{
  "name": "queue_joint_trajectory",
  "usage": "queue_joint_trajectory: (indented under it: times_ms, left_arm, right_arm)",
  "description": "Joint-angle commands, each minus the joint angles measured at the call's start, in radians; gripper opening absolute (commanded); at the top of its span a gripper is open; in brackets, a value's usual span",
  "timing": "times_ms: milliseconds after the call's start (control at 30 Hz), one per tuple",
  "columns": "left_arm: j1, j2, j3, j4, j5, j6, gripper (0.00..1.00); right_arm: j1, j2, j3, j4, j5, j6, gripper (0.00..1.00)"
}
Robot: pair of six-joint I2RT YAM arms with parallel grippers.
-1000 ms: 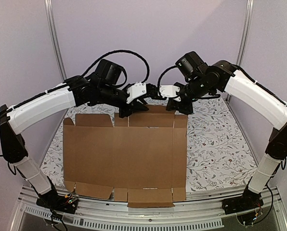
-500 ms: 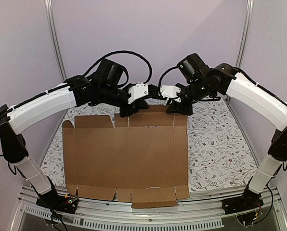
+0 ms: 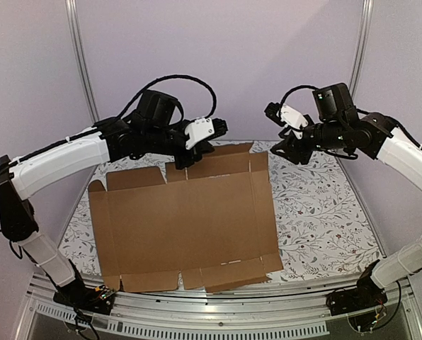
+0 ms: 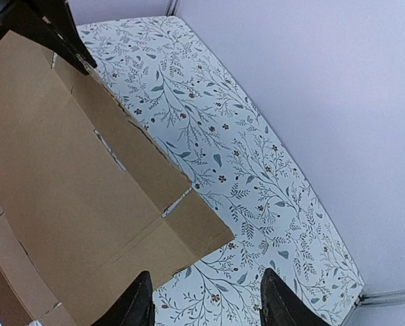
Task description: Fold the paper box
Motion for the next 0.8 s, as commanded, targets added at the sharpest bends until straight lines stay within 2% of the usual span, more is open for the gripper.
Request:
queue_joint_trajectory:
  times_ms: [0, 167, 367, 467, 633, 767]
  left_arm:
    - [0.055, -0.090, -0.064, 0.156, 0.025, -0.103, 0.00]
    - [0.116, -0.168, -0.169, 0.279, 0.132, -0.204, 0.00]
    - [0.160, -0.218, -0.232, 0.324, 0.241, -0.256, 0.00]
    - [0.176, -0.237, -0.254, 0.344, 0.276, -0.277, 0.00]
    - [0.194, -0.264, -0.285, 0.375, 0.310, -0.299, 0.00]
    - [0.206, -0.271, -0.293, 0.380, 0.315, -0.305, 0.00]
  right_arm:
    - [-0.066, -0.077, -0.139, 0.158, -0.073, 0.179, 0.53]
    - [-0.134, -0.127, -0.282, 0.260, -0.146, 0.364, 0.56]
    - [-0.190, -0.129, -0.412, 0.371, -0.290, 0.513, 0.65]
    - [-0.250, -0.101, -0.445, 0.414, -0.386, 0.580, 0.65]
    - [-0.298, -0.069, -0.521, 0.575, -0.636, 0.670, 0.62]
    - [-0.299, -0.081, -0.590, 0.692, -0.717, 0.738, 0.59]
